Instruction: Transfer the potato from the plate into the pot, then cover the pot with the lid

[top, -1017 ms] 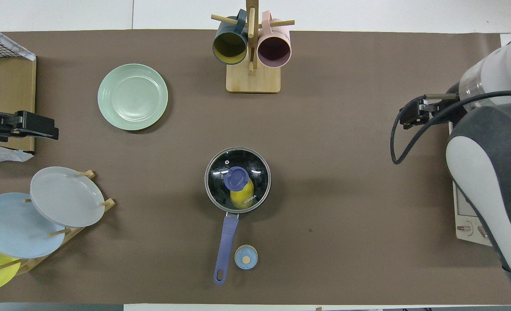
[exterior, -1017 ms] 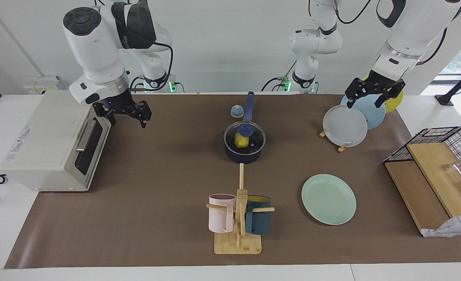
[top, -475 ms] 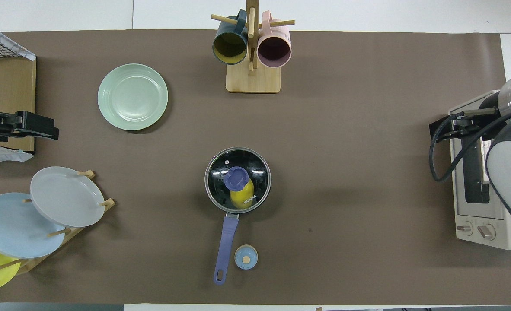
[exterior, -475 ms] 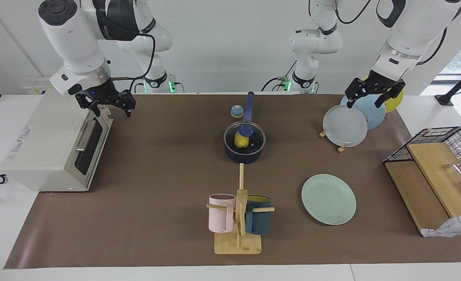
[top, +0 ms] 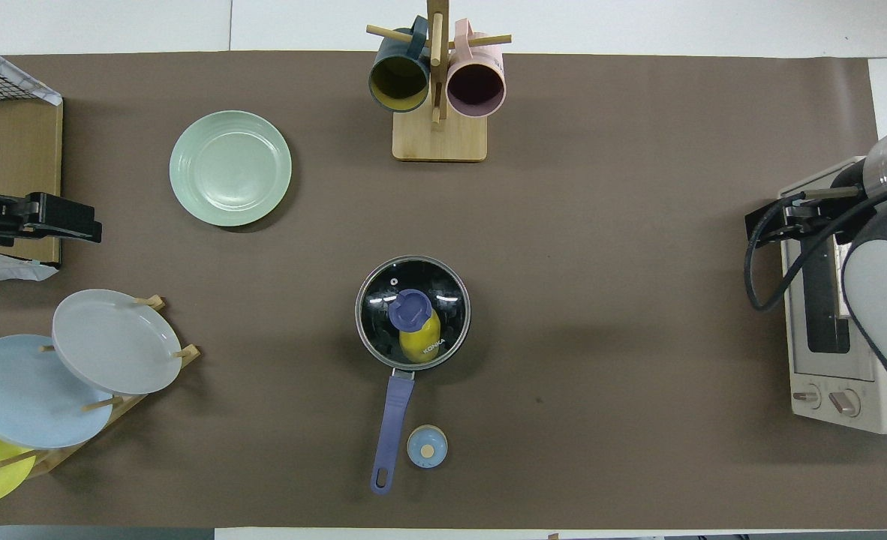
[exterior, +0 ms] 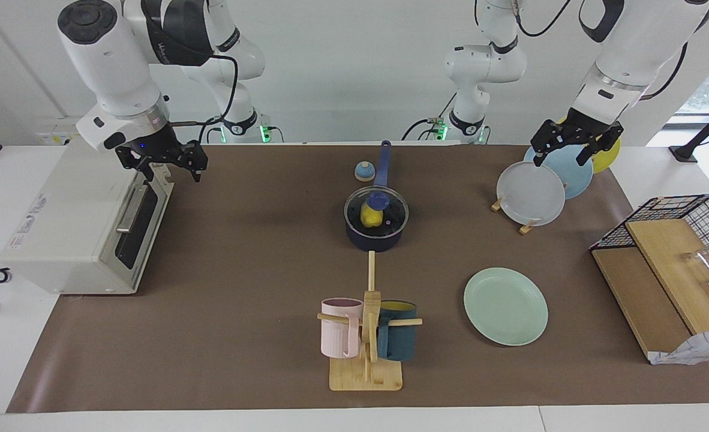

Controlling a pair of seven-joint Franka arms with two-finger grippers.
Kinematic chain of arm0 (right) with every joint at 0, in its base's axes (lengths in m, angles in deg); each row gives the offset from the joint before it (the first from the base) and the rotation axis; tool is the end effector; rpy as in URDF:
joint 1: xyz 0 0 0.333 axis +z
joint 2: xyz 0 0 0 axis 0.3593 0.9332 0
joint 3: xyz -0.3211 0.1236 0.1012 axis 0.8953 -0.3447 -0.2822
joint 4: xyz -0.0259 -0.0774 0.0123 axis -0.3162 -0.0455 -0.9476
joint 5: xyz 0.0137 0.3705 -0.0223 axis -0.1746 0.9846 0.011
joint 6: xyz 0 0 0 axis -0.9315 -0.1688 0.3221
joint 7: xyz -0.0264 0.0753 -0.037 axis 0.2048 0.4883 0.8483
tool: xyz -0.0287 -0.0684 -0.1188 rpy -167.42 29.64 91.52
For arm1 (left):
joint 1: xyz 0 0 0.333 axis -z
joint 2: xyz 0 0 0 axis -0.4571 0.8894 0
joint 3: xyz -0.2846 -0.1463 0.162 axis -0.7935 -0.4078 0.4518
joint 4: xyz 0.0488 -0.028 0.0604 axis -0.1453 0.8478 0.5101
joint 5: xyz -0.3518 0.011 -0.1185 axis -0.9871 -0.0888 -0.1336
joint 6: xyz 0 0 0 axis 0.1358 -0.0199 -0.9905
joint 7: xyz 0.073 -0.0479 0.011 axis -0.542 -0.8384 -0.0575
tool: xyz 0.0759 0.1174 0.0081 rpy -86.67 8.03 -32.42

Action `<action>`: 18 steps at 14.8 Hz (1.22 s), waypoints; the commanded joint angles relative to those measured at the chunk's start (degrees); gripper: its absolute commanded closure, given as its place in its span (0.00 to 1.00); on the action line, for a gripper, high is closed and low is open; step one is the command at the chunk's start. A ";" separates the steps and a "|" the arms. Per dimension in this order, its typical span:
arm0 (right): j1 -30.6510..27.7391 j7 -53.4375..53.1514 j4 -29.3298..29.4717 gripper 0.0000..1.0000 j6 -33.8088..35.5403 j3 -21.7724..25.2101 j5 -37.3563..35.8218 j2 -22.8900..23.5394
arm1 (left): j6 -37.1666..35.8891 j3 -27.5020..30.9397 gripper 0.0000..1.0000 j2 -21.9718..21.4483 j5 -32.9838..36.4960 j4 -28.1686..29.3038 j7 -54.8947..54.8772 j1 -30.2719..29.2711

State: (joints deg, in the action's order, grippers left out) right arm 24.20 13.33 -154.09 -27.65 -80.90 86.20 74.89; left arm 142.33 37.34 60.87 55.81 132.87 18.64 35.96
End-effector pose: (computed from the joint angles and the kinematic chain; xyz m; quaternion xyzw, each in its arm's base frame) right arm 0.5348 0.0194 0.5919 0.9987 0.0001 -0.0389 0.0337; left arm 0.5160 -0.0597 0.6380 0.9996 -0.0250 0.0029 0.0131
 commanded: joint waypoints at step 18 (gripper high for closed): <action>-2.01 1.88 0.58 0.00 0.89 1.20 1.52 -1.11 | -0.87 0.60 0.00 -0.63 -0.55 0.03 0.00 0.38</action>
State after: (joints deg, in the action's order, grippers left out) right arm 23.13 13.42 -153.17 -27.40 -79.15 86.40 74.65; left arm 142.32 37.35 60.87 55.81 132.87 18.64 35.96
